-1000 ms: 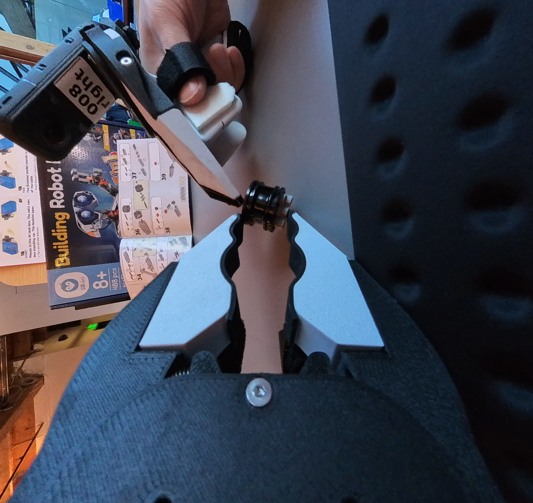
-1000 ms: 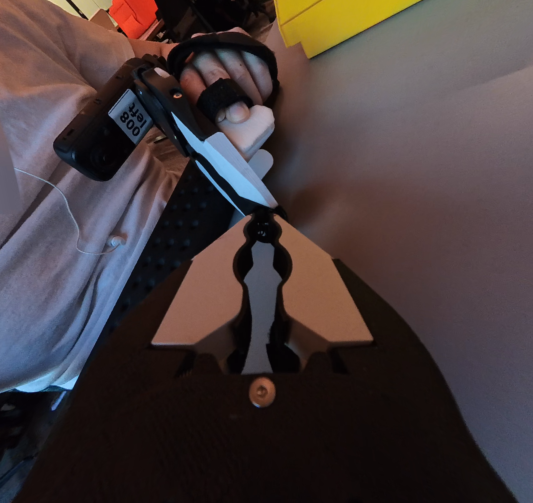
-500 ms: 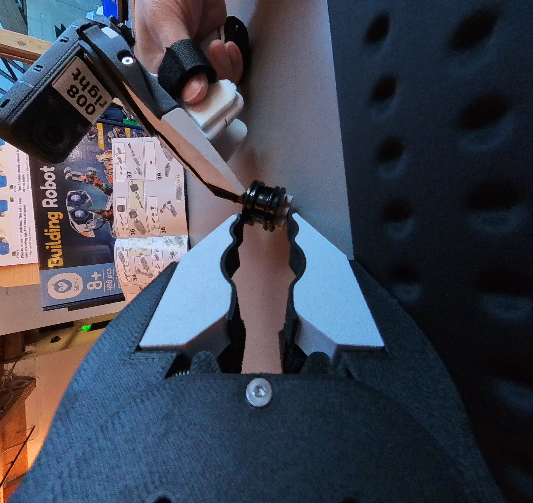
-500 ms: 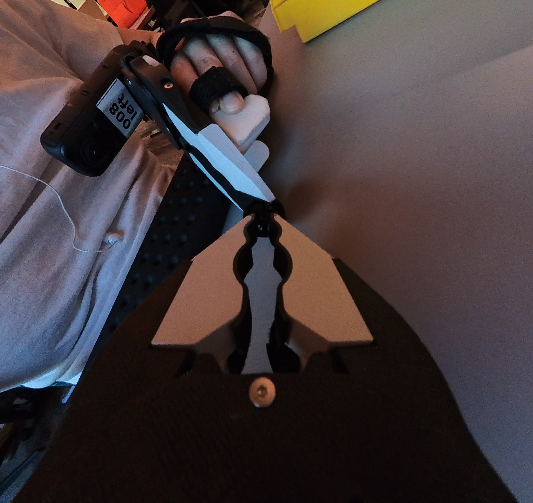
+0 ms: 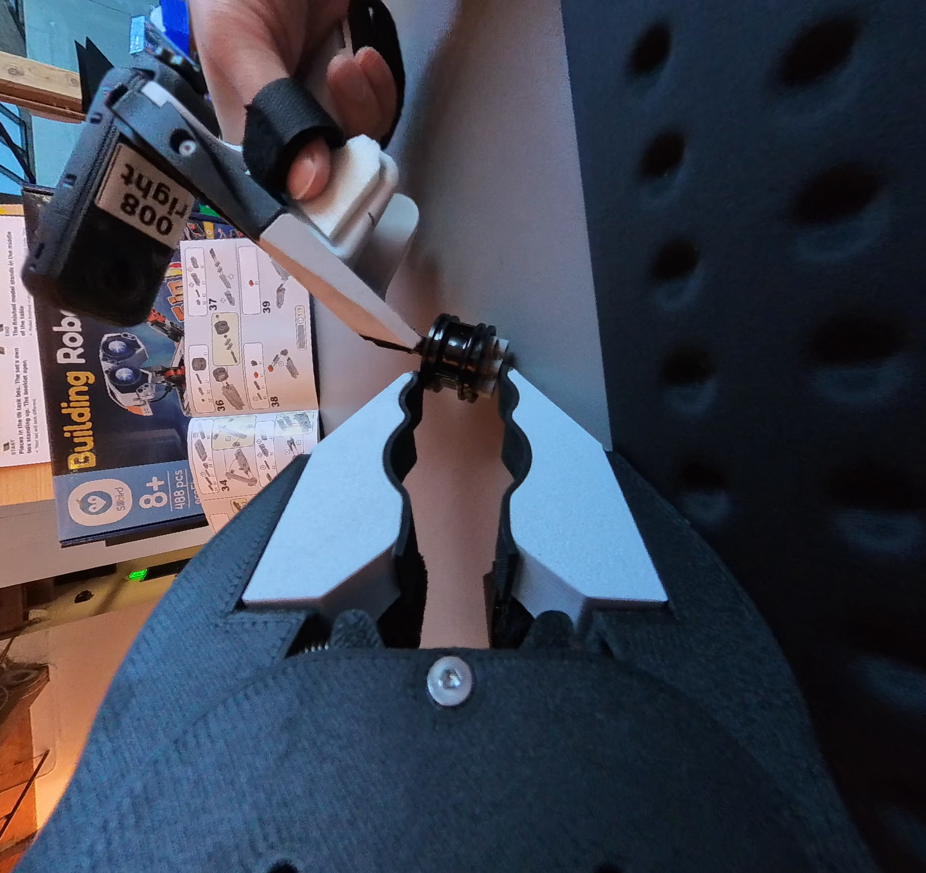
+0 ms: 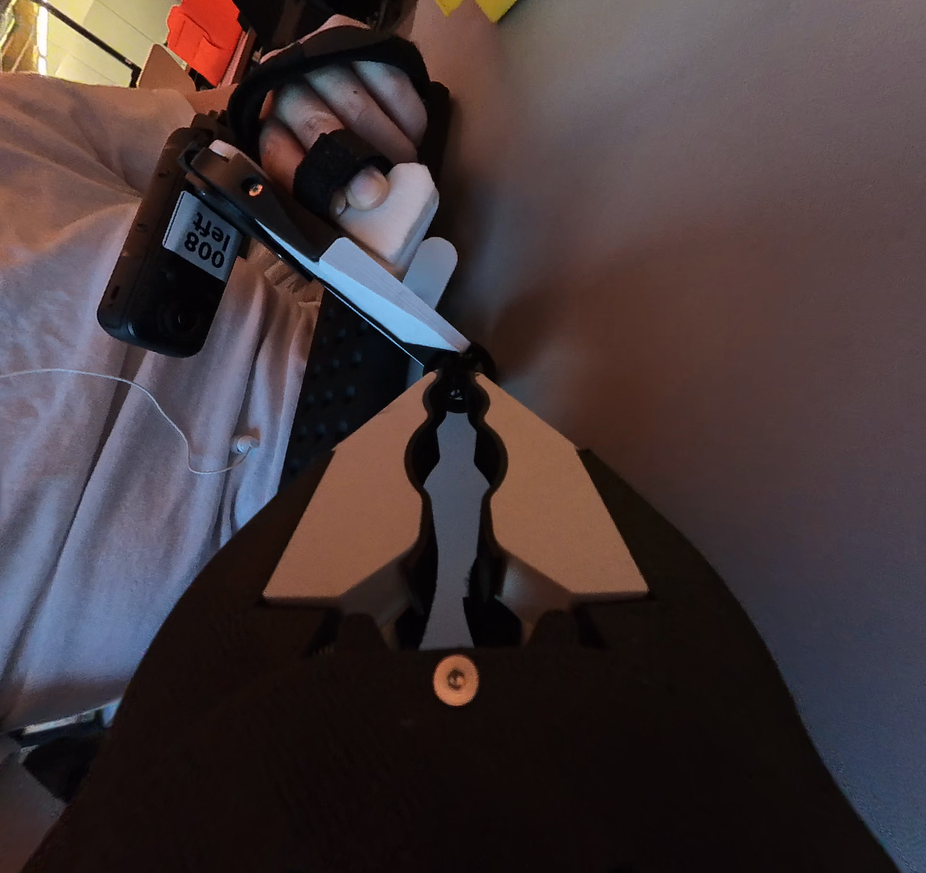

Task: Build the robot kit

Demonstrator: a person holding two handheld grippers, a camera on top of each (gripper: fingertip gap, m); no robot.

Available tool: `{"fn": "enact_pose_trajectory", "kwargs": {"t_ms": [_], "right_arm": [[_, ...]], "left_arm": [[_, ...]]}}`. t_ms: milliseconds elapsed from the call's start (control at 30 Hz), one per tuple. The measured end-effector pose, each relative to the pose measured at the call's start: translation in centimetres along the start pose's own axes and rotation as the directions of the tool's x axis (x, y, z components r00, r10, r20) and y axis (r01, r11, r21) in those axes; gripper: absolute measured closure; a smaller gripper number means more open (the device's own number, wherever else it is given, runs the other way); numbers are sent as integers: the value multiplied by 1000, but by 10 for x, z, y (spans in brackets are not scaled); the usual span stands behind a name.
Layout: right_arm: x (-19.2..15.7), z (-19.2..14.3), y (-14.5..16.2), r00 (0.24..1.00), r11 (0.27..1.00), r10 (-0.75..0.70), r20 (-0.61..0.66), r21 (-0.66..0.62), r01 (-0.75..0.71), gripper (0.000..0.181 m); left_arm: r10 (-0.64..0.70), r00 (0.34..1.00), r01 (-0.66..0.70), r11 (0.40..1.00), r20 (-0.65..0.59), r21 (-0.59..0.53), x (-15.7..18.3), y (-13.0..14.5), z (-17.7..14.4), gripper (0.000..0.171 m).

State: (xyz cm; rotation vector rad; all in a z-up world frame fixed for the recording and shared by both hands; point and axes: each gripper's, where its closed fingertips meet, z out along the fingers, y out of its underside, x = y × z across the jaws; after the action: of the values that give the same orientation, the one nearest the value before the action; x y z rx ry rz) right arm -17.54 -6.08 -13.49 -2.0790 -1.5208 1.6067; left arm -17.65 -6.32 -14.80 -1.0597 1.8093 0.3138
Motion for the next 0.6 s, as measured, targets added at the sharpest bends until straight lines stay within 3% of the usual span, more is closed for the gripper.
{"fn": "enact_pose_trajectory", "kwargs": {"t_ms": [333,600], "right_arm": [[0,0,0,981,981,192,28,1,-192,175],[-2,0,1,999,999,-39,-15,-33,38,175]], "left_arm": [[-5,1000,5,1000,-5,7,1,-1,0,143],[-5,1000,5,1000,-7,13,1,-2,0,143]]}}
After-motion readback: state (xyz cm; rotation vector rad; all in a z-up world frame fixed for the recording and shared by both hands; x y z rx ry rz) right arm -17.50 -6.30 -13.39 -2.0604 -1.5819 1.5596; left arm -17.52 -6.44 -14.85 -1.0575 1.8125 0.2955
